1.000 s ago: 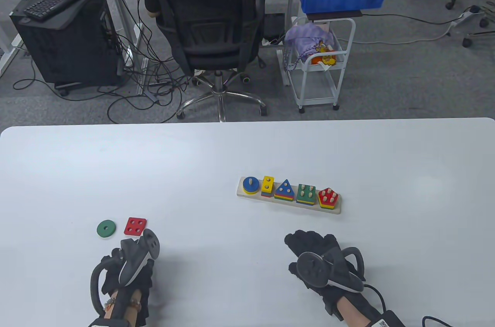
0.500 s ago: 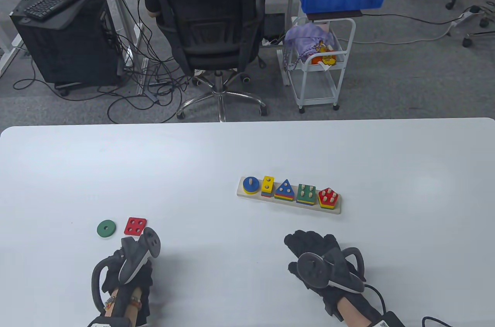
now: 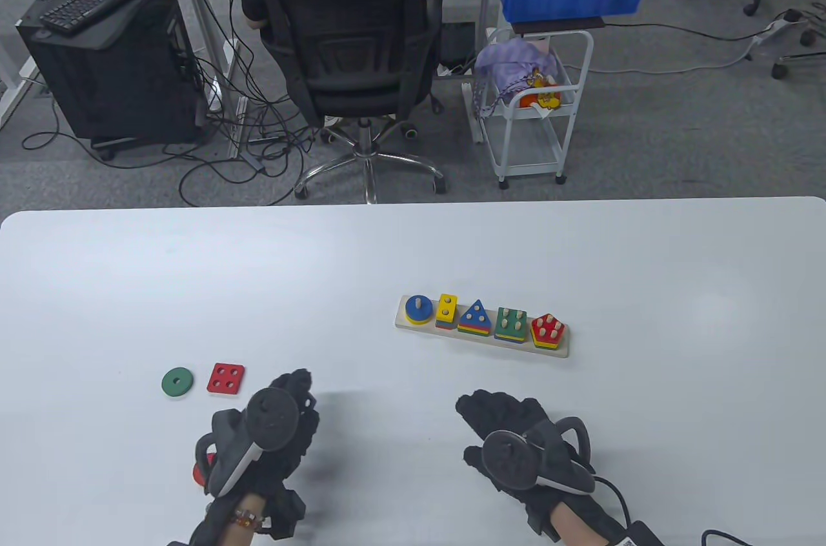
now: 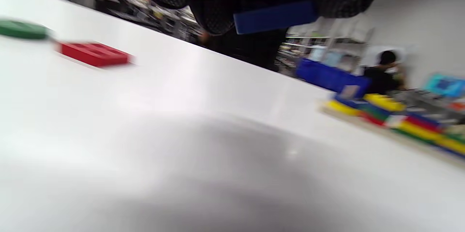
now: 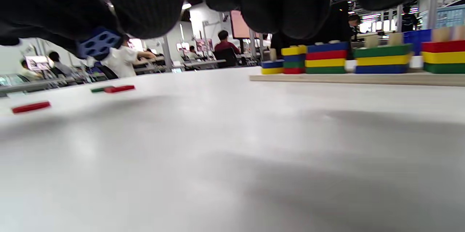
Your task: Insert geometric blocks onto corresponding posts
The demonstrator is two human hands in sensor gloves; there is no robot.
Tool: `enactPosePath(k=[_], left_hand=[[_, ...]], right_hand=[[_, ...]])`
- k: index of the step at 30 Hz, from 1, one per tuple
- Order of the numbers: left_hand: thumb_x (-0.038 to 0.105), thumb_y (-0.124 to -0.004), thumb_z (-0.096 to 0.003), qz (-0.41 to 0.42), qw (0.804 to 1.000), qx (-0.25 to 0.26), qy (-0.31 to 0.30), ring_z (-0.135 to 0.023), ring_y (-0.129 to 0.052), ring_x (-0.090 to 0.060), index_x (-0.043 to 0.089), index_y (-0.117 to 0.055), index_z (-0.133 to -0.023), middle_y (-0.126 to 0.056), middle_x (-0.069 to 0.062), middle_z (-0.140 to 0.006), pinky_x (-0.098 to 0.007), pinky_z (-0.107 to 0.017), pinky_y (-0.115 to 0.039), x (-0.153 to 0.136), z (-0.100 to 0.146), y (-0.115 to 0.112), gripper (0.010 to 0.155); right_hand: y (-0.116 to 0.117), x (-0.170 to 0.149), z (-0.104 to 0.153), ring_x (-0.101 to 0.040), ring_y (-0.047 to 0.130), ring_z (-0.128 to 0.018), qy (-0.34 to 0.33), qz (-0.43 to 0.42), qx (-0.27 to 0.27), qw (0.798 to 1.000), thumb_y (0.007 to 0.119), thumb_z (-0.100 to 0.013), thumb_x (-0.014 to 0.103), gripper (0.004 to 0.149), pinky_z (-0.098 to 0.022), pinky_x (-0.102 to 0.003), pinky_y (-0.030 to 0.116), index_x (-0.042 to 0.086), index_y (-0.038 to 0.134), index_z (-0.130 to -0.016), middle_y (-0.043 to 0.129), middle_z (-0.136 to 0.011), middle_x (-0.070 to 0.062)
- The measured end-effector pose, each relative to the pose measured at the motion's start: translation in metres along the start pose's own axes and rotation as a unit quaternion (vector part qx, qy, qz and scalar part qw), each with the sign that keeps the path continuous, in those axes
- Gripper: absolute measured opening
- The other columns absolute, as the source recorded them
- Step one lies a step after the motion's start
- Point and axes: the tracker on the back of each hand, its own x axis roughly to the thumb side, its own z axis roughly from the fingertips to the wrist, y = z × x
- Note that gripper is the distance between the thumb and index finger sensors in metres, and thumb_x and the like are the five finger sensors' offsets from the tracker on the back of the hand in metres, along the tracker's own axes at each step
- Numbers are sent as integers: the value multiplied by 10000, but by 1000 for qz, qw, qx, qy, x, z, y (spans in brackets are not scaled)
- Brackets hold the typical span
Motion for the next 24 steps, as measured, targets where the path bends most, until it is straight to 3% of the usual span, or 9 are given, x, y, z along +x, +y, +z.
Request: enactPosePath(k=[3,6,8,10,12,17,21,23,24], left_hand=[[503,-760,-520,64,995,-26,-70,-1025,-764,-239,352,-532,-1090,-632,16,-1164,-488,-799,-635,24,5,-10,633],[516,-751,-526,161,977,-65,-121,-1023,-768,-232,334,-482,-1109,-635,23,-1161,-482,-796,-644,41,10,-18,668],[515,-750,-530,248,954,-105,-128,-1029,-761,-235,312,-408,-1127,-625,17,-1164,-483,-799,-638,48,11,-25,717],[507,-756,-533,349,914,-160,-129,-1035,-750,-242,289,-376,-1133,-617,7,-1164,-487,-805,-624,52,12,-34,743],[504,-756,-536,397,890,-188,-119,-1036,-748,-247,279,-348,-1136,-613,-1,-1164,-488,-806,-621,53,14,-40,760],[492,-731,-550,461,853,-223,-103,-1044,-740,-255,262,-312,-1136,-589,-19,-1164,-488,-813,-613,53,16,-55,756],[481,-733,-550,462,851,-224,-109,-1056,-730,-254,266,-321,-1134,-583,-25,-1166,-483,-820,-601,54,15,-57,747],[503,-706,-549,431,868,-209,-128,-1073,-697,-260,270,-322,-1136,-565,-13,-1179,-488,-832,-559,56,16,-55,739],[537,-669,-548,380,893,-194,-146,-1107,-631,-272,291,-310,-1139,-516,-13,-1203,-509,-839,-512,58,17,-51,735]], right_hand=[[-4,18,-1,-388,787,-913,-41,-43,-32,998,786,-466,460,738,-603,-667,664,145,489,-1063,662,-1050,-161],[-7,33,0,-379,787,-915,-73,-82,-75,991,796,-458,468,799,-600,-660,673,126,420,-1074,609,-1062,-174],[-9,42,1,-379,775,-922,-90,-107,-106,985,800,-453,477,836,-600,-660,670,115,379,-1078,571,-1070,-186],[-11,51,2,-391,775,-914,-95,-122,-135,979,802,-453,474,842,-595,-664,669,109,370,-1076,557,-1070,-198],[-12,55,4,-387,800,-885,-106,-115,-155,975,802,-456,468,825,-584,-658,678,113,383,-1071,572,-1062,-192],[-13,57,5,-369,880,-789,-107,-104,-176,973,833,-445,435,725,-559,-646,703,141,524,-1030,705,-993,-162],[-14,58,7,-404,909,-751,-114,-105,-183,971,859,-444,407,724,-540,-641,724,86,553,-1017,734,-959,-210],[-13,58,7,-421,911,-744,-118,-104,-183,970,859,-453,387,717,-532,-643,734,78,544,-1018,710,-971,-223],[-14,55,6,-397,929,-727,-118,-91,-184,972,848,-462,375,712,-523,-629,752,70,531,-1021,688,-984,-237]])
